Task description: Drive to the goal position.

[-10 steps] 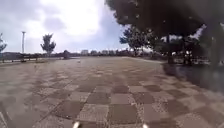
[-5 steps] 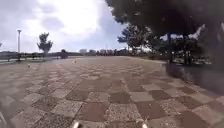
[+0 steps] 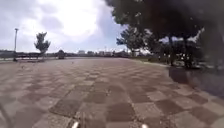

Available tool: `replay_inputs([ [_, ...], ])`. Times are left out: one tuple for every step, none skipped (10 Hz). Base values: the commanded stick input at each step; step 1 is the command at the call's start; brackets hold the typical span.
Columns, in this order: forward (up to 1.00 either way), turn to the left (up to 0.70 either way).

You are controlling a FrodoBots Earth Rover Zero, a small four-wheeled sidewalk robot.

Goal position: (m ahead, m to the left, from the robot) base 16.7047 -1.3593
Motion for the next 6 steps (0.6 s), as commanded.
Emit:
replay_inputs([
  [0.7, 0.0],
  [0.7, 0.05],
  [0.7, 0.35],
  [0.7, 0.35],
  [0.7, 0.35],
  [0.7, 0.35],
])
